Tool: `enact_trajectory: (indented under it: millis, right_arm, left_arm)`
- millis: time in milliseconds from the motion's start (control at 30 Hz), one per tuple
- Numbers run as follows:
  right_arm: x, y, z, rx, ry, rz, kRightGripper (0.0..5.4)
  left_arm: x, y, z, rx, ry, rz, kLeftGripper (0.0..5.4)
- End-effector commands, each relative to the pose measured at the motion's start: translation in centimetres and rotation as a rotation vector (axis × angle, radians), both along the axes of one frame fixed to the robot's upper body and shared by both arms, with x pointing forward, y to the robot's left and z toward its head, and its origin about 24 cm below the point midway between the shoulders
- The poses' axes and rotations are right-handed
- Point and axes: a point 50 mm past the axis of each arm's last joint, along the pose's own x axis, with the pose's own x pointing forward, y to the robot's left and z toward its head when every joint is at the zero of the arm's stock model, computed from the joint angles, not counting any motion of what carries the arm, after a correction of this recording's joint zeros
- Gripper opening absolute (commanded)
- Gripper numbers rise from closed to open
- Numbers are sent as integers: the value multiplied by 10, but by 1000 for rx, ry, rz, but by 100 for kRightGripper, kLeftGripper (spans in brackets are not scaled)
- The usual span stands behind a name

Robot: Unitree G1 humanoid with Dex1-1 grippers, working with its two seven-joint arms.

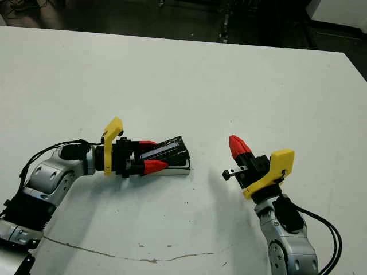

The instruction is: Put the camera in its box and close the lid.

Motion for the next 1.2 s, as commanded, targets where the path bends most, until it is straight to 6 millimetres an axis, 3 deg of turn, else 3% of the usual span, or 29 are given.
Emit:
enact_trajectory:
  millis: [33, 400, 800, 1067, 1200]
  right_arm:
    - [-1, -5, -2, -8, 14, -11, 0]
    - [-2, -5, -2, -18, 19, -22, 0]
    - [-2, -5, -3, -14, 20, -19, 0]
    - [-2, -4, -3, -19, 18, -14, 0]
    - [-2, -3, -2, -19, 18, -10, 0]
  left_arm:
    - [-11, -25, -26, 36, 78, -131, 316]
    - [2, -25, -27, 141, -8, -216, 316]
    - [-1, -25, -37, 183, 40, -223, 316]
    - [1, -23, -30, 268, -40, -200, 316]
    - [-1, -25, -23, 349, -155, -213, 377]
